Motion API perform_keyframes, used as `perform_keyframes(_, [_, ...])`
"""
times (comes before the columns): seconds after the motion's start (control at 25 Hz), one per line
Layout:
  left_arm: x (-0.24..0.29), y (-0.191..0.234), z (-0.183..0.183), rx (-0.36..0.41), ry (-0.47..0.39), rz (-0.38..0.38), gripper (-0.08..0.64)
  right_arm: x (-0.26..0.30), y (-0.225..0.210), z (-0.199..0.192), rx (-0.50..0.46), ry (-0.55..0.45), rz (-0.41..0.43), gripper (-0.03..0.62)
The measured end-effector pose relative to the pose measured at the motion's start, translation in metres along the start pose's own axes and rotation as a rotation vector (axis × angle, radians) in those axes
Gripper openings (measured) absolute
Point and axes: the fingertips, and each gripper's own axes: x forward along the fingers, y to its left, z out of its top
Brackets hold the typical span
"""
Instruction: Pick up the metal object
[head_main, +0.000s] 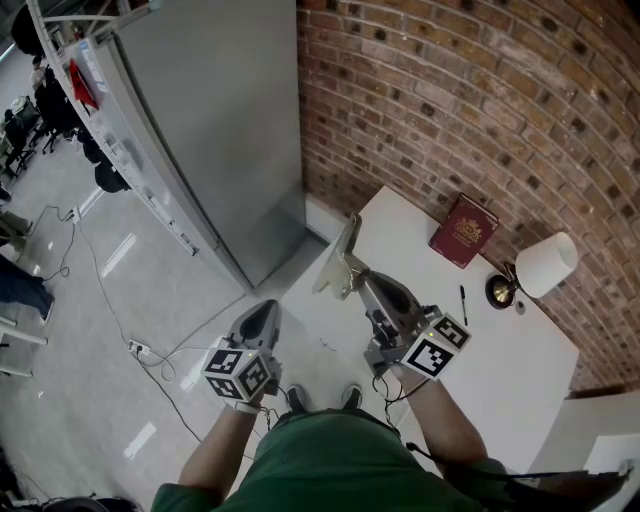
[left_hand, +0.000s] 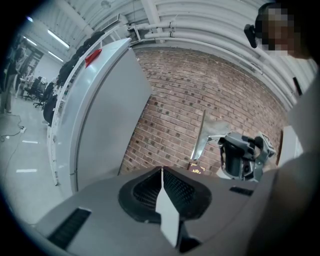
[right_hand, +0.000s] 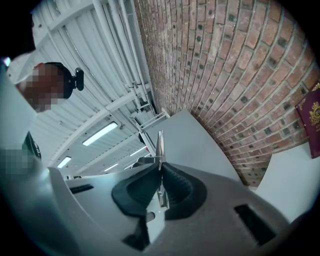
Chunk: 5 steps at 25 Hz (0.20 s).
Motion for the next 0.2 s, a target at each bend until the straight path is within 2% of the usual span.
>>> perform_keyframes(0.2, [-0.0010,-0.0020,-0.0016,-0.002,0.001,0.003,0.012,-0.0036,-0.0025,0.0003,0.000,0.003,-0.007,0.023])
